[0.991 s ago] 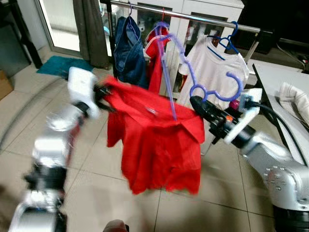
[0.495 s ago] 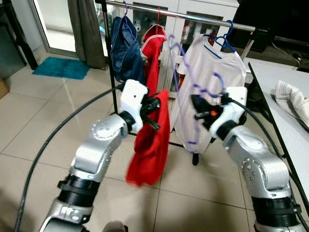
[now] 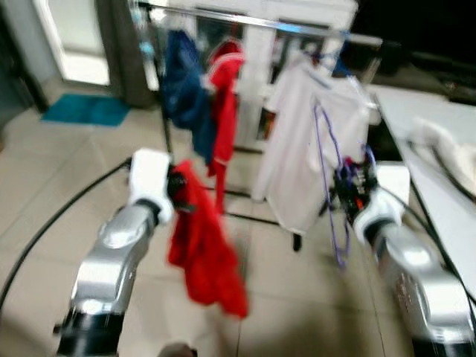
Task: Hang hanger
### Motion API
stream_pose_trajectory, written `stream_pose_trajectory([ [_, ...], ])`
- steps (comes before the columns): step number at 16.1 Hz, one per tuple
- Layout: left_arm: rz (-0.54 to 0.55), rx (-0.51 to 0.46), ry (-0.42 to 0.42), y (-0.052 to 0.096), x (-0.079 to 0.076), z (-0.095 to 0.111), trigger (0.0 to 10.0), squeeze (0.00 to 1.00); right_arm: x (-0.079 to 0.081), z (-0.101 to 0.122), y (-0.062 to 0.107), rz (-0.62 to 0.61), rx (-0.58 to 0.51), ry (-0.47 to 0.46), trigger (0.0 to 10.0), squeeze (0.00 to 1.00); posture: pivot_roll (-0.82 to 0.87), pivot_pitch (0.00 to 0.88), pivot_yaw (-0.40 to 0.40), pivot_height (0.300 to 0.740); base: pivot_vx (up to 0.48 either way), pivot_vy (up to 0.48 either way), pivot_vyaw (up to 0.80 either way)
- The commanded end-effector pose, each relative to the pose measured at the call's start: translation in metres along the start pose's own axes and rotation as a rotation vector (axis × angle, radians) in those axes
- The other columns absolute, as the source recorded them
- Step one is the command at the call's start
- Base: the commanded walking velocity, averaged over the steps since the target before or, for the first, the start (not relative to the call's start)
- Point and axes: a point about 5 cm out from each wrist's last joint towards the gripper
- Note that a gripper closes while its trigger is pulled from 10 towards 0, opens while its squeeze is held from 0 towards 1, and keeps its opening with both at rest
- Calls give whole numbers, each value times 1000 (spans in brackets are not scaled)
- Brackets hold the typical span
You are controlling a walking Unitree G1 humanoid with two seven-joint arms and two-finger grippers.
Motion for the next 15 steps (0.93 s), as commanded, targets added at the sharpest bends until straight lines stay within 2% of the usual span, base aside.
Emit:
stream_pose_trajectory([
  [1,42,-72,7,-1,-3,15,10000,0,0,8,2,-20,-40,3,10000,0,67,21,-65,740,0,0,-800],
  [5,25,-65,192,-3,-9,17,10000,0,8,11,1,-23,-46,-26,10000,0,59,23,-62,740,0,0,-800],
  [6,52,-27,191,-2,-9,13,10000,0,9,11,2,-18,-46,-23,10000,0,66,25,-66,740,0,0,-800],
  [8,14,-40,186,0,-13,13,10000,0,8,10,2,-23,-43,-28,10000,0,67,25,-68,740,0,0,-800],
  [10,14,-26,237,1,-13,11,10000,0,7,11,2,-36,-45,-32,10000,0,61,3,-76,740,0,0,-800],
  [13,-59,-31,156,0,-22,15,10000,0,7,12,0,-32,-39,-45,10000,0,67,6,-69,740,0,0,-800],
  [15,-6,-24,135,1,-17,10,10000,0,10,10,0,-22,-36,-43,10000,0,70,2,-71,740,0,0,-800],
])
Point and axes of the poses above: a point about 5 cm out from each wrist's last joint towards the gripper, its own y axis pointing back from the gripper into the wrist, its own z axis along the axis of the wrist's last joint, x = y × z, and after that the axes turned 11 degrees about -y, right-handed
